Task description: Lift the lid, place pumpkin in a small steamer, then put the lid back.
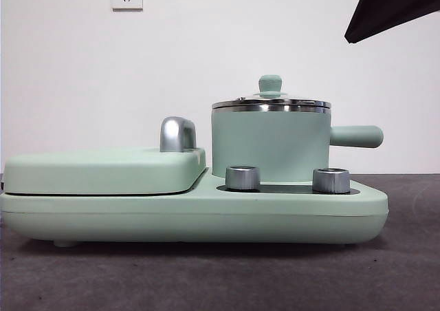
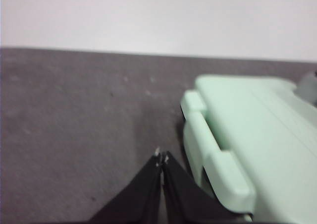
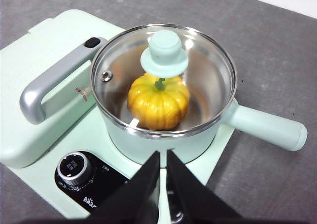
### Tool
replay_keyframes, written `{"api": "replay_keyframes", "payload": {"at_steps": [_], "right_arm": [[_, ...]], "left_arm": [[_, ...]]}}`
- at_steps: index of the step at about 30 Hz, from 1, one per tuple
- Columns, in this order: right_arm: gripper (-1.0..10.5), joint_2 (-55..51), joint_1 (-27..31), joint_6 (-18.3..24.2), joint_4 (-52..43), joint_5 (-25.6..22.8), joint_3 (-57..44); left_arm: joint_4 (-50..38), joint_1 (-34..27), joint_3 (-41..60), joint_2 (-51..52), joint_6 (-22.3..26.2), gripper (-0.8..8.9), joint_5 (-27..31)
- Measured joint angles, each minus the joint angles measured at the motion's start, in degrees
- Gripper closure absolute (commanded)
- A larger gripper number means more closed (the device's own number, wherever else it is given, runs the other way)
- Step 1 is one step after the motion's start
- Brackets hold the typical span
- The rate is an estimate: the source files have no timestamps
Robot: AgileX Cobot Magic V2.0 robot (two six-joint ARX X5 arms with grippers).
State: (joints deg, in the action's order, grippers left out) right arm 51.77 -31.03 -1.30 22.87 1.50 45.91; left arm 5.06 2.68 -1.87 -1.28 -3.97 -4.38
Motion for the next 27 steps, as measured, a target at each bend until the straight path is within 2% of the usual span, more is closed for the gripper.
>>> {"api": "replay_keyframes", "payload": {"at_steps": [22,27], "right_arm": [[9.3,-0.02,0.00,0.04,0.00,0.00,0.00],[9.3,-3.23,2.62,4.52,-1.64,-2.03,-2.54]], "left_arm": [[-0.22,-0.52,0.02,0.98,-0.09,8.07,0.02],[-0.24,-0.52,0.00,0.98,-0.09,8.07,0.02]]}}
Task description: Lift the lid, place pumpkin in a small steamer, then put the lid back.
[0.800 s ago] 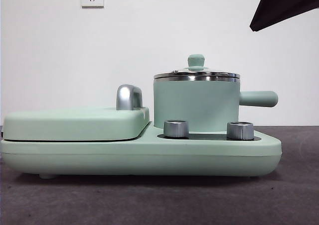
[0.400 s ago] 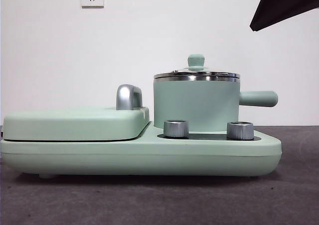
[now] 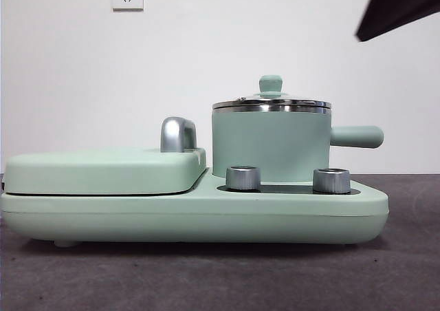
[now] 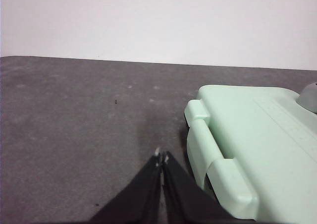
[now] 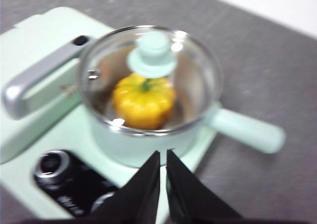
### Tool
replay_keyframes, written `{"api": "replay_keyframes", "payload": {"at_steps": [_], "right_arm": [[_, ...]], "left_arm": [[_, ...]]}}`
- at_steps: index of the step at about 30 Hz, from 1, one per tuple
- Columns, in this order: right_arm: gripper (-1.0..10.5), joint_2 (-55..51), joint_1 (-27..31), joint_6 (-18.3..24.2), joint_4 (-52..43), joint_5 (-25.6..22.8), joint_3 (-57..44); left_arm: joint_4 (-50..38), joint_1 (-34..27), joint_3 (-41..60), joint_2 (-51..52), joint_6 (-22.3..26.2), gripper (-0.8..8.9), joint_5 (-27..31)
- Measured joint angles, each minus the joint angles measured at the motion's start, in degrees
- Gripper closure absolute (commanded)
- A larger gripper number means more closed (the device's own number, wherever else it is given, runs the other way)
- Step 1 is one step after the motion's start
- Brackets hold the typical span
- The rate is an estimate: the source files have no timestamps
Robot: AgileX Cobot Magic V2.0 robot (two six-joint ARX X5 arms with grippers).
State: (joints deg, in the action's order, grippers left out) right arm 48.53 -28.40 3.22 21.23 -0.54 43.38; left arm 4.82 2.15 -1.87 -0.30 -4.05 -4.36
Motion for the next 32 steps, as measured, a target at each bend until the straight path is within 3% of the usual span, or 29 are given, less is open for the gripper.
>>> {"api": "replay_keyframes", "payload": {"at_steps": [8,18,32], "right_arm": [[9.3,-20.57,13.62,0.35,-10.82,-0.39,-20.48],[9.3,-46.56,24.46,0.33,-11.67,-0.57,-37.77],[9.3,-48.19,26.60,-0.63,-11.82,-0.81,-42.45]], "left_arm": [[0.00,0.00,0.02,0.00,0.00,8.07,0.00],[0.02,0.00,0.00,0.00,0.00,8.07,0.00],[0.02,0.00,0.02,0.00,-0.02,8.07,0.00]]}}
